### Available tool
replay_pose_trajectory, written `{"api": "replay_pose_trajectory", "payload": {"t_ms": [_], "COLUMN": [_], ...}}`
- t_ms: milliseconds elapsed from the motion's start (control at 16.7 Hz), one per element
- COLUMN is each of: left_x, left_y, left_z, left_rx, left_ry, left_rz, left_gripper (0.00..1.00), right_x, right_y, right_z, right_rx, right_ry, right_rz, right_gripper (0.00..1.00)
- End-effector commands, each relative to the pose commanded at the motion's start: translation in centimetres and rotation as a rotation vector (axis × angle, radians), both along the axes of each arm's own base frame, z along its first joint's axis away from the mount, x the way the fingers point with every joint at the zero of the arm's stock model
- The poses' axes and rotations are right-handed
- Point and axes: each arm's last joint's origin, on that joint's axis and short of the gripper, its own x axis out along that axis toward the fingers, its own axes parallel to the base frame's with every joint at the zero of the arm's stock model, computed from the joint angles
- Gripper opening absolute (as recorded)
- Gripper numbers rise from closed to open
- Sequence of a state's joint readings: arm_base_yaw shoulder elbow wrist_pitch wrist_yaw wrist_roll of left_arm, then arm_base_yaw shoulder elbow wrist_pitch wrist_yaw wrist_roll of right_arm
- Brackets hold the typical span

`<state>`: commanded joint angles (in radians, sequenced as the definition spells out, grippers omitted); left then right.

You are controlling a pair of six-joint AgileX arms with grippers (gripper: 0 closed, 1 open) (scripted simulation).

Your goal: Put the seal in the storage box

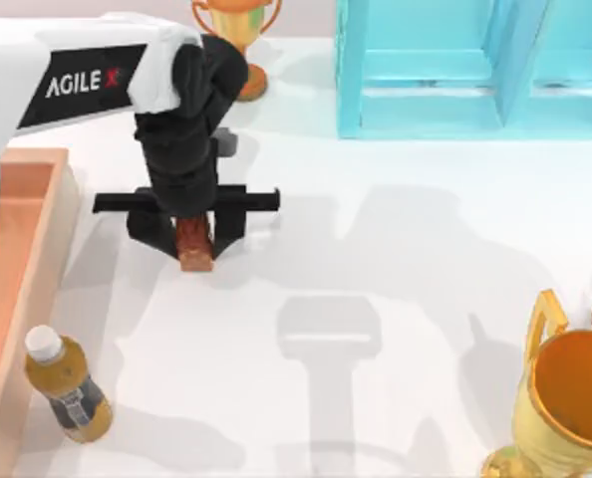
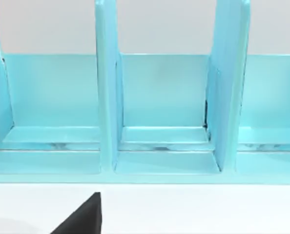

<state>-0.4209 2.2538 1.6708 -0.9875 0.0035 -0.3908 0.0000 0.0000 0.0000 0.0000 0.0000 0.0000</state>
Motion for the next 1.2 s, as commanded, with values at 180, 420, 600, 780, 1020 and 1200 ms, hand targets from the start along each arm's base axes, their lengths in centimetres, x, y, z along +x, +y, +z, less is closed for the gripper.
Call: {"api": "replay_pose_trajectory", "payload": {"t_ms": [180, 420, 600, 780, 1020, 1200], "left_x": [0.0, 0.0, 0.1, 0.6, 0.2, 0.0], "left_y": [0.0, 0.0, 0.0, -0.1, 0.0, 0.0], "left_z": [0.0, 0.0, 0.6, 3.5, 8.0, 10.1], "left_rx": [0.0, 0.0, -0.003, -0.007, 0.005, -0.001], "left_ry": [0.0, 0.0, -0.005, -0.013, 0.012, -0.001], "left_rz": [0.0, 0.0, 0.001, 0.007, 0.003, 0.0], "left_gripper": [0.0, 0.0, 0.0, 0.0, 0.0, 0.0], "right_x": [0.0, 0.0, 0.0, 0.0, 0.0, 0.0], "right_y": [0.0, 0.0, 0.0, 0.0, 0.0, 0.0], "right_z": [0.0, 0.0, 0.0, 0.0, 0.0, 0.0], "right_rx": [0.0, 0.0, 0.0, 0.0, 0.0, 0.0], "right_ry": [0.0, 0.0, 0.0, 0.0, 0.0, 0.0], "right_rz": [0.0, 0.0, 0.0, 0.0, 0.0, 0.0], "right_gripper": [1.0, 1.0, 1.0, 1.0, 1.0, 1.0]}}
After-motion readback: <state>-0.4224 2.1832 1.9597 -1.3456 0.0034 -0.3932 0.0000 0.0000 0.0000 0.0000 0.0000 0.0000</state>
